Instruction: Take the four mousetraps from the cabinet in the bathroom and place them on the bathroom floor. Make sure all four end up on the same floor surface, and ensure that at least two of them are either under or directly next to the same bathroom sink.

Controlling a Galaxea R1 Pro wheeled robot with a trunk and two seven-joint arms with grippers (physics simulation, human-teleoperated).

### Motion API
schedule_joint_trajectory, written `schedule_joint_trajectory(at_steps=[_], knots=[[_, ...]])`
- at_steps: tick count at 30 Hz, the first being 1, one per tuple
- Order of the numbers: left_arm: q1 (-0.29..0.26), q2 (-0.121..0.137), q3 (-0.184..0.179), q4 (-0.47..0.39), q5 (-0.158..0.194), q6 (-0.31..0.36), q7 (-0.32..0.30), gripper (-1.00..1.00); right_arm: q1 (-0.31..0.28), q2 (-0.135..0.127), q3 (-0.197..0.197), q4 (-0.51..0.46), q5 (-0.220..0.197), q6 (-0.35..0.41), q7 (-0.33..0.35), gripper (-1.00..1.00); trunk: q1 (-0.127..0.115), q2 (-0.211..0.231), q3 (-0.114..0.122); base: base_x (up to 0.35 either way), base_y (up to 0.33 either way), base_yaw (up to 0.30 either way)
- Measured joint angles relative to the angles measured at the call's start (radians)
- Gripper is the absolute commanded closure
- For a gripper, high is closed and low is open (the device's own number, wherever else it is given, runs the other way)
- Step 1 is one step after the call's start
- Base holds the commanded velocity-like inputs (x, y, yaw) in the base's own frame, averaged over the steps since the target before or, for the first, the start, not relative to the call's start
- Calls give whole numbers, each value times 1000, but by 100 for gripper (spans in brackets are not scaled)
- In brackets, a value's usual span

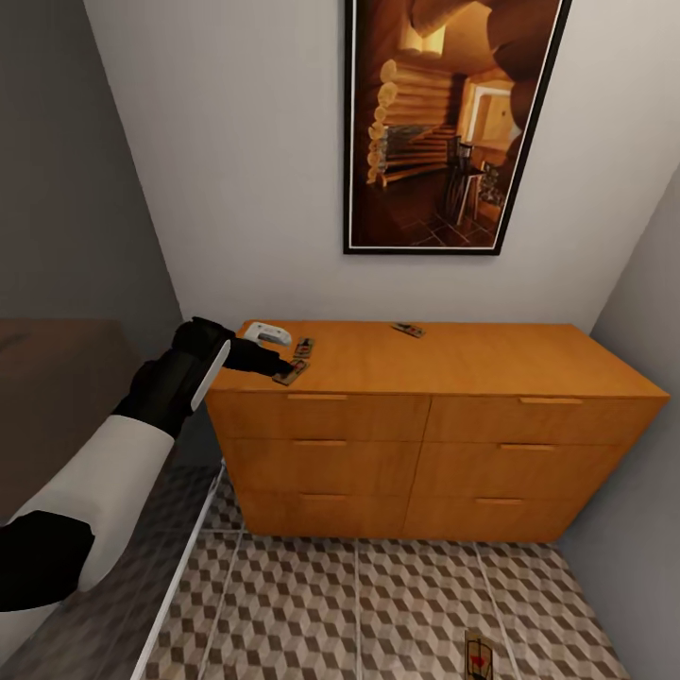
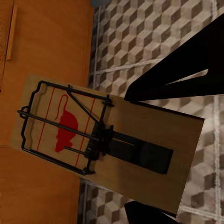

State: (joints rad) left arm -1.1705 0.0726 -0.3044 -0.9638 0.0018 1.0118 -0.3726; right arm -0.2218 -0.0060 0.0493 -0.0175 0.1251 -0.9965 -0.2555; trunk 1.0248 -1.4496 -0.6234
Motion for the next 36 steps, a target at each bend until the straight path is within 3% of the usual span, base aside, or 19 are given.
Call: schedule_joint_trajectory(at_steps=[23,36], knots=[[0,-1,0,8,0,-1,-2,-100,0,0,0,0,0,0,0,100,0,0,0,38,11,0],[1,-12,-20,12,1,-1,-2,-100,0,0,0,0,0,0,0,100,0,0,0,3,0,0]])
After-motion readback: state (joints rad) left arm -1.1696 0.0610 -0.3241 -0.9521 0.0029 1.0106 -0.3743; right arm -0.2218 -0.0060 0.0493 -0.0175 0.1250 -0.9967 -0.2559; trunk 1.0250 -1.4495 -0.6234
